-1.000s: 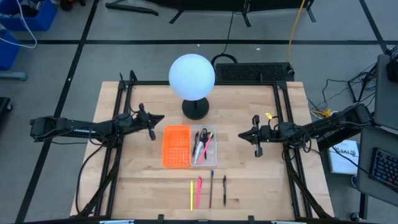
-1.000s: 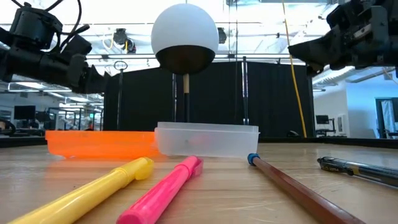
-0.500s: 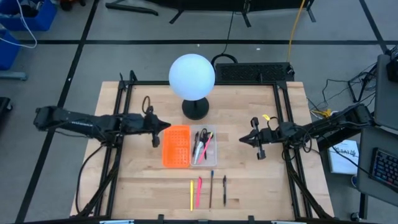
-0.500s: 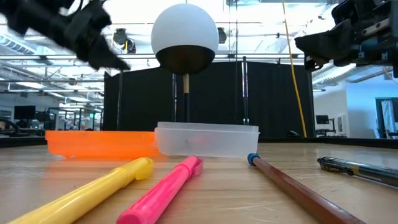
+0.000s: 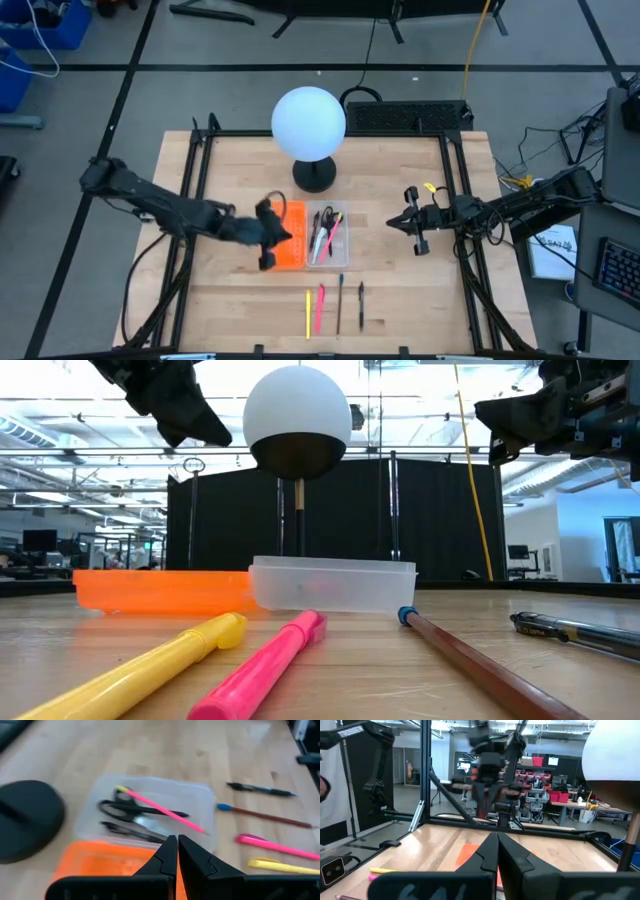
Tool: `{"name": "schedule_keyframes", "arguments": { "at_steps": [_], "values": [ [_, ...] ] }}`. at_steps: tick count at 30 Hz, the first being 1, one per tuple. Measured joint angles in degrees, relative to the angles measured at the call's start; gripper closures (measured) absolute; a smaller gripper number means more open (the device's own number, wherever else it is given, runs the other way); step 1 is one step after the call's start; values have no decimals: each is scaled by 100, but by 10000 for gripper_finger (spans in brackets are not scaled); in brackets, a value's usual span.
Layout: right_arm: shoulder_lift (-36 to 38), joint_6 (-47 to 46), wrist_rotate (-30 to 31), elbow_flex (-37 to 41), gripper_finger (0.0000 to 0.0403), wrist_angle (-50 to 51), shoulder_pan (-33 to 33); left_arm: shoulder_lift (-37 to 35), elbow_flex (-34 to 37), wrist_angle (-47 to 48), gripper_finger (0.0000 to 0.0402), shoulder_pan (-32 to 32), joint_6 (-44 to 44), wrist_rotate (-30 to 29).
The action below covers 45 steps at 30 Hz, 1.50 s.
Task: Pick & place school supplies into a supply box
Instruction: Put the yellow pen into the pencil box
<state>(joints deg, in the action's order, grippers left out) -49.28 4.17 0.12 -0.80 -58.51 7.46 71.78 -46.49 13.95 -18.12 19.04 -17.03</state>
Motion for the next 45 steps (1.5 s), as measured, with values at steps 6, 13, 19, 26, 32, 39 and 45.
{"name": "schedule_keyframes", "arguments": {
  "at_steps": [6,13,19,26,32,39,45],
  "values": [
    [0,-11,0,2,403,-3,0,1120,-521,-52,380,-591,1201,-401],
    [0,-60,-20,2,403,-278,0,2408,-1492,-8,380,-1323,3064,-423],
    [0,-47,-28,4,403,-301,3,3470,-3005,1224,380,-1778,4873,-641],
    [0,-38,-39,4,403,-301,4,4499,-4673,2765,380,-2220,7047,-583],
    [-2,-44,-33,4,403,-299,3,4960,-5453,3576,380,-2381,8799,-407],
    [-2,18,-28,4,403,-240,4,5310,-5530,2910,380,-2244,8359,-158],
    [11,245,-26,2,403,-257,2,5537,-5523,2600,357,-2008,8393,560]
  ]
}}
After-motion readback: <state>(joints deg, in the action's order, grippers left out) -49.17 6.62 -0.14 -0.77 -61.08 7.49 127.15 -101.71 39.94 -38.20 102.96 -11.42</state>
